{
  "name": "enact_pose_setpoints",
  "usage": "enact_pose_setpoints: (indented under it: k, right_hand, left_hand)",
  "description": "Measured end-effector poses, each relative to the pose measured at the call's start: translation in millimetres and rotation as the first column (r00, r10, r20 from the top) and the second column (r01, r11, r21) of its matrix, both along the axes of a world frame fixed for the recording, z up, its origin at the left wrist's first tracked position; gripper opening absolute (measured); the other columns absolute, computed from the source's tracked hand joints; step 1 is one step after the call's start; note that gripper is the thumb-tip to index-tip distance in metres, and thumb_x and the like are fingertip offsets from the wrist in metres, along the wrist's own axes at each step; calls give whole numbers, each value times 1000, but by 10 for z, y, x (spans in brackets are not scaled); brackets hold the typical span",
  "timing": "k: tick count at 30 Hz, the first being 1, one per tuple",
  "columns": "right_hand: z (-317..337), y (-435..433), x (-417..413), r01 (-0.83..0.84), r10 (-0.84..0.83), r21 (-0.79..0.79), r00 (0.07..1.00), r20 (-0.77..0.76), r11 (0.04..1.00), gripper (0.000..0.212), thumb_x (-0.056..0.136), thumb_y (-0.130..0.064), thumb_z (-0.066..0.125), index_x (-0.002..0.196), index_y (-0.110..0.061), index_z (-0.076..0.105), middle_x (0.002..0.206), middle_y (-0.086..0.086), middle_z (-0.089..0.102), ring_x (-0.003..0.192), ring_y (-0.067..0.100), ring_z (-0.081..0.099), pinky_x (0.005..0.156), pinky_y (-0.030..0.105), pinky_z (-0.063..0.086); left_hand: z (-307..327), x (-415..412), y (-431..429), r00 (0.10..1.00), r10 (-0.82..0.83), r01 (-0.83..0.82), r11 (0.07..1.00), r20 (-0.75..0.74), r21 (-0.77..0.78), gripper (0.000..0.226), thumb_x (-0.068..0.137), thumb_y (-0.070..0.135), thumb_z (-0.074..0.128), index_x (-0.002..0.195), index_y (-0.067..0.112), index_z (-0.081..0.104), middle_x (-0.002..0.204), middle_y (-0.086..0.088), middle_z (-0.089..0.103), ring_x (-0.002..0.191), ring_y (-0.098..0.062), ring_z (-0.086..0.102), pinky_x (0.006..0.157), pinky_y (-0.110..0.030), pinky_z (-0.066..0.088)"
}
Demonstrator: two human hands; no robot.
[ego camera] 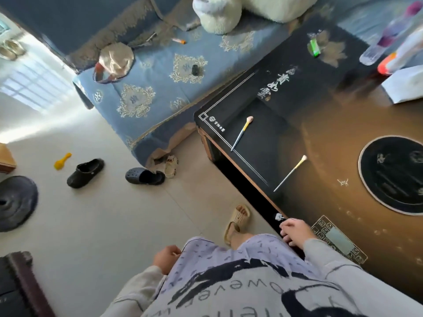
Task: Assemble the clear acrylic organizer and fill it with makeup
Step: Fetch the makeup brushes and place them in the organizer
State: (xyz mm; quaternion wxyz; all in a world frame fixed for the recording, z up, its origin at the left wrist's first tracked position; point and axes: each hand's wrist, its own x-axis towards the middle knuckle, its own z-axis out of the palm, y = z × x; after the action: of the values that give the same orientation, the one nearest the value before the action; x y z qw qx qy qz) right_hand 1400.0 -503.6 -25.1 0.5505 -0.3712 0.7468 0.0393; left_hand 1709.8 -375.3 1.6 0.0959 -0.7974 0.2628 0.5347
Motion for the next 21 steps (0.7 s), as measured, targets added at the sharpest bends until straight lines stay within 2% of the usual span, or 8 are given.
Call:
enact_pose_setpoints:
  k: [3, 5, 7, 10, 15, 17, 19, 21]
  right_hand:
    - [43, -304, 32, 21, -21, -10, 1000, 12, 1000, 31, 88, -2, 47, 60, -14, 54, 56, 4, 51, 43, 15, 41, 33, 16, 30]
    - [93, -439, 43, 41, -40, -20, 999, 18, 999, 30, 87, -2, 46, 61, -15, 54, 56, 3, 52, 43, 14, 42, 33, 15, 30]
    - [150, -513, 36, 84, -83, -32, 996, 21, 996, 30, 87, -1, 46, 61, -15, 54, 56, 3, 53, 44, 14, 43, 37, 17, 32]
    - [182, -533, -12, 155, -155, -7, 988, 16, 988, 29, 88, -1, 44, 63, -14, 53, 58, 3, 53, 47, 14, 45, 43, 20, 34]
    - [164, -382, -10, 301, -300, 38, 954, -26, 953, 31, 88, -1, 44, 61, -15, 52, 58, 3, 53, 48, 14, 45, 41, 21, 33]
    - [193, -315, 49, 376, -374, 42, 926, -60, 925, 30, 87, -2, 46, 61, -15, 52, 58, 3, 54, 47, 14, 46, 40, 19, 33]
    - [214, -273, 135, 453, -450, 42, 890, -76, 890, 29, 87, -4, 47, 61, -15, 52, 57, 2, 54, 47, 14, 47, 41, 19, 34]
    - [220, -276, 240, 513, -508, 46, 857, -88, 857, 28, 87, -6, 48, 61, -15, 53, 59, 2, 55, 49, 15, 47, 43, 21, 35]
  left_hand:
    - [29, 55, -433, 998, -61, 62, 998, 22, -16, 14, 90, 12, 46, 87, 14, 59, 106, -16, 70, 102, -29, 64, 76, -26, 45]
    - [18, 129, -732, 999, -29, 30, 998, 17, -61, 20, 88, 5, 45, 76, 11, 59, 84, -15, 69, 77, -31, 65, 64, -27, 42]
    - [27, 181, -1027, 998, -59, 60, 995, 15, -73, 31, 87, 1, 45, 62, 17, 51, 64, -5, 58, 49, -18, 55, 48, -22, 37]
    - [20, 190, -1473, 989, -149, 149, 986, 2, -79, 32, 87, 3, 45, 61, 21, 48, 59, 1, 53, 36, -5, 51, 33, -14, 33]
    - [-23, 87, -2197, 926, -376, 372, 923, -27, -96, 29, 89, 7, 44, 64, 22, 50, 64, 1, 56, 54, -14, 52, 41, -17, 36]
    - [-20, 60, -2468, 868, -496, 491, 866, -31, -96, 20, 89, 9, 45, 77, 15, 58, 76, -6, 63, 64, -20, 56, 46, -19, 40]
    - [-11, 57, -2731, 811, -584, 578, 809, -29, -107, 21, 89, 10, 46, 97, 8, 64, 93, -13, 68, 74, -19, 58, 59, -21, 44]
    - [-1, 64, -2989, 766, -641, 634, 764, -36, -123, 23, 89, 10, 46, 102, 6, 65, 101, -15, 70, 75, -18, 58, 68, -21, 43]
